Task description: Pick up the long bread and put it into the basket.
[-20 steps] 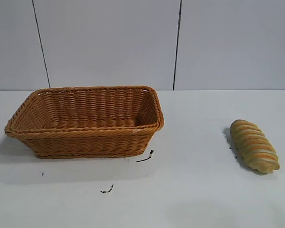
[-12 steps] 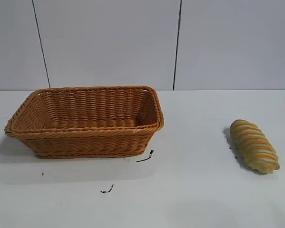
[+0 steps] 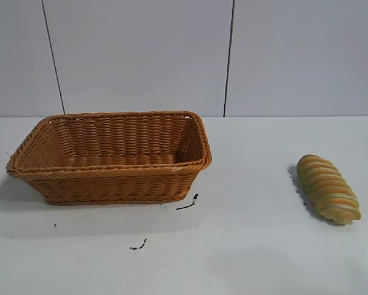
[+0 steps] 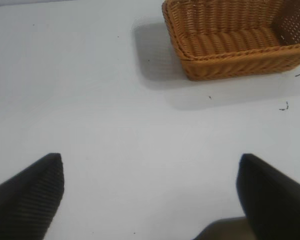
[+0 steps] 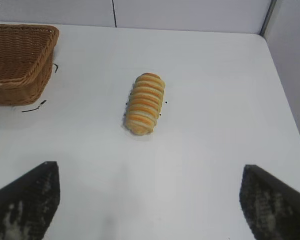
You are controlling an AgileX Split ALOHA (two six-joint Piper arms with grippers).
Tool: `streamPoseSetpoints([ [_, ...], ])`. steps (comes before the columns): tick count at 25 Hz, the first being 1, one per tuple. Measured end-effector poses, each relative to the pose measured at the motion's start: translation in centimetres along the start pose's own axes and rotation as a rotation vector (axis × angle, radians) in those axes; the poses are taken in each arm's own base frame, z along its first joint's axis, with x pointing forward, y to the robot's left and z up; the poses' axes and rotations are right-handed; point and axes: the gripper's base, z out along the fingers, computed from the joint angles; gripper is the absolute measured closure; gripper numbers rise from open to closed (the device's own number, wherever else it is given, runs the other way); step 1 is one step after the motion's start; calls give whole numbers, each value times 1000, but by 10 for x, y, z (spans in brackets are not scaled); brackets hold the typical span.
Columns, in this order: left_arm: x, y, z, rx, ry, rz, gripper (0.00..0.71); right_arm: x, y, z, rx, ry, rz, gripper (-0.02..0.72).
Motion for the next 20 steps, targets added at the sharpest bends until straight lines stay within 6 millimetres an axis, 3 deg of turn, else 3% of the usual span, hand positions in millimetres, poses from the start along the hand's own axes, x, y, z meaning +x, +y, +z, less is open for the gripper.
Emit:
streamPoseSetpoints([
  [5, 0, 0, 0, 0, 0, 0, 14, -42, 2, 51, 8, 211, 0, 31],
  [12, 0, 0, 0, 0, 0, 0, 14, -84, 2, 145, 27, 486, -13, 31],
  [20, 0, 0, 0, 0, 0, 0, 14, -127, 4, 229, 29, 560, -13, 31],
])
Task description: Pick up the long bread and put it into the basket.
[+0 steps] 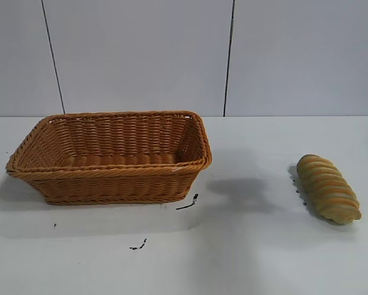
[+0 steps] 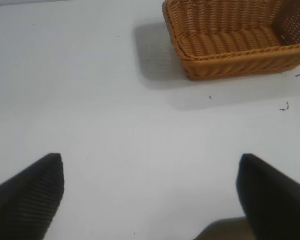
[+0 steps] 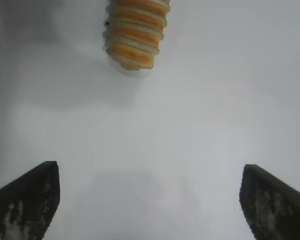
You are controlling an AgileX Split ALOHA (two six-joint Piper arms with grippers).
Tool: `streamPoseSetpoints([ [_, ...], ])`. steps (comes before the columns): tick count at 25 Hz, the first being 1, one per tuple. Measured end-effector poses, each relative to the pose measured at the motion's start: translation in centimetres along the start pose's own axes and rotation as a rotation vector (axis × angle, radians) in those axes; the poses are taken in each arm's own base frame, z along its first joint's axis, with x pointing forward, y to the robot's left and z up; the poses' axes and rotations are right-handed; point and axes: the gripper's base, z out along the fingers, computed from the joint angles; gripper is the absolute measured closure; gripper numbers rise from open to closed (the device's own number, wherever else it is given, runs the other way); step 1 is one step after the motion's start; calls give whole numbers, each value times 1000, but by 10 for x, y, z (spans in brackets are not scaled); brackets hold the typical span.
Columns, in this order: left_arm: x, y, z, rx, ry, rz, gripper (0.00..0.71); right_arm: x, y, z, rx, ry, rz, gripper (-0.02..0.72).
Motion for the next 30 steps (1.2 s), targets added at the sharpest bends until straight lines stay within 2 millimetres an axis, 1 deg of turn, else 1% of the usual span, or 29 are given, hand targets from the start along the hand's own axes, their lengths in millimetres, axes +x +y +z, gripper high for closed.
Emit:
streamPoseSetpoints([
  [2, 0, 0, 0, 0, 0, 0, 14, -15, 1, 10, -1, 0, 1, 31],
  [4, 0, 0, 0, 0, 0, 0, 14, -25, 1, 18, -1, -3, 0, 31],
  [9, 0, 0, 0, 0, 0, 0, 14, -41, 2, 44, -1, -2, 0, 31],
  [14, 0, 0, 0, 0, 0, 0, 14, -46, 3, 74, -11, 9, 8, 31],
  [17, 0, 0, 0, 0, 0, 0, 14, -46, 8, 91, -12, 36, -4, 31],
  [20, 0, 0, 0, 0, 0, 0, 14, -45, 14, 103, -14, 50, -19, 31],
  [30, 0, 0, 0, 0, 0, 0, 14, -46, 16, 128, -15, 48, -4, 31],
])
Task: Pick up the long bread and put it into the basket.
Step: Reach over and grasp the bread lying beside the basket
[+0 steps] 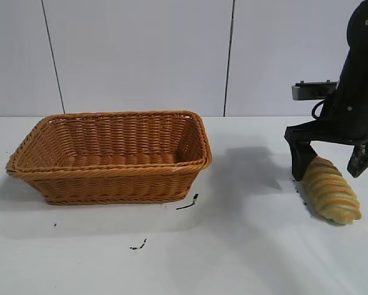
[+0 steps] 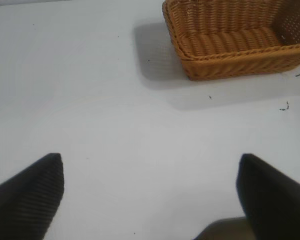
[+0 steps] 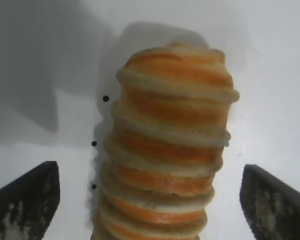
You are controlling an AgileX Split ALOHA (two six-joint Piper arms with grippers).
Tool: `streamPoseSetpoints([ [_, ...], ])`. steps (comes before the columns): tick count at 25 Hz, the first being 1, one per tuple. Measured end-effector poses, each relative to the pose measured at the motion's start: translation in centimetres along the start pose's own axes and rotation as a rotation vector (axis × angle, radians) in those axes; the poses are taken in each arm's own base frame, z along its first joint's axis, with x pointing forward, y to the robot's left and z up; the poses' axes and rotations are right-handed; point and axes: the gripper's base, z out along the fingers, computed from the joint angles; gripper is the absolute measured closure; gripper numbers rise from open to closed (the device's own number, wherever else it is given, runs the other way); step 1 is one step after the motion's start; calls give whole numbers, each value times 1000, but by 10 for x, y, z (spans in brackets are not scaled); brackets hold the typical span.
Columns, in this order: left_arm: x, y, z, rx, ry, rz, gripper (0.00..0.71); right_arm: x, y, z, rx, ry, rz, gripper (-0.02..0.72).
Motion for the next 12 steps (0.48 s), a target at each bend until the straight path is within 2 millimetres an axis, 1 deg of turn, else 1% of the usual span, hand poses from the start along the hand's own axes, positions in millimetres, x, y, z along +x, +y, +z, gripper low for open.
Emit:
streamPoseSetpoints([
  [4, 0, 0, 0, 0, 0, 0, 14, 2, 0, 11, 2, 29, 0, 33],
  [5, 0, 0, 0, 0, 0, 0, 14, 2, 0, 11, 2, 30, 0, 45],
  [6, 0, 0, 0, 0, 0, 0, 14, 2, 0, 11, 2, 30, 0, 82],
  [7, 0, 0, 0, 0, 0, 0, 14, 2, 0, 11, 2, 30, 0, 150],
  [11, 0, 0, 0, 0, 0, 0, 14, 4, 0, 10, 2, 45, 0, 519],
  [12, 0, 0, 0, 0, 0, 0, 14, 4, 0, 7, 2, 45, 0, 551],
])
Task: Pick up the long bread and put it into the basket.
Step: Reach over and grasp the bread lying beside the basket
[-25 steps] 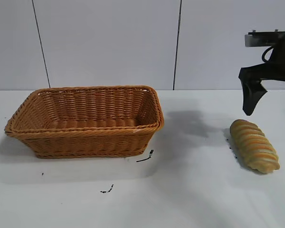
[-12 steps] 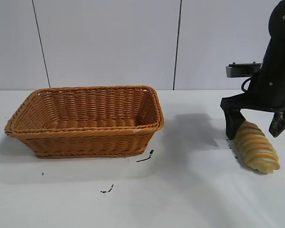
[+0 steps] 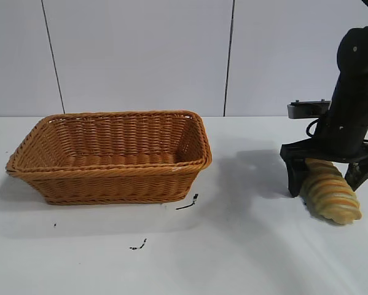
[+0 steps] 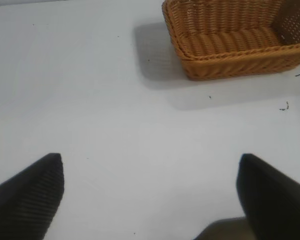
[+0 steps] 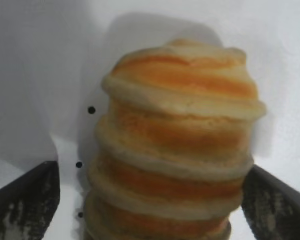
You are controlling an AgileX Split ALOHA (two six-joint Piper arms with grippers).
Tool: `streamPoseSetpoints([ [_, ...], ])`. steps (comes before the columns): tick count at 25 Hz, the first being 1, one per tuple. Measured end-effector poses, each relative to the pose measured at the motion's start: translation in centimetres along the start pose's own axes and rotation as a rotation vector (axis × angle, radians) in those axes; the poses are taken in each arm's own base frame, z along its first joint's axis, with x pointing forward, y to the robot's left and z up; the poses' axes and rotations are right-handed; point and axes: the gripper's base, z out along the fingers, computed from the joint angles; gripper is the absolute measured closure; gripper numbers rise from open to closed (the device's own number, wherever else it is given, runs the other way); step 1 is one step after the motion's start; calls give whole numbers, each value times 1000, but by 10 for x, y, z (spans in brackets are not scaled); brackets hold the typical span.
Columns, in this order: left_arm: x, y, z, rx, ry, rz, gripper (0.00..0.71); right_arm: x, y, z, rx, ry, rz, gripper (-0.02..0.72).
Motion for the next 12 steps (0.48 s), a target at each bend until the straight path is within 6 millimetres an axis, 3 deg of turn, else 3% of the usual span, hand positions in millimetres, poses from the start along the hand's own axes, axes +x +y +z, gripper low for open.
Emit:
streamPoseSetpoints([
  [4, 0, 0, 0, 0, 0, 0, 14, -3, -1, -26, 12, -59, -16, 550],
  [12, 0, 0, 0, 0, 0, 0, 14, 1, -2, -111, 17, -224, -52, 550],
])
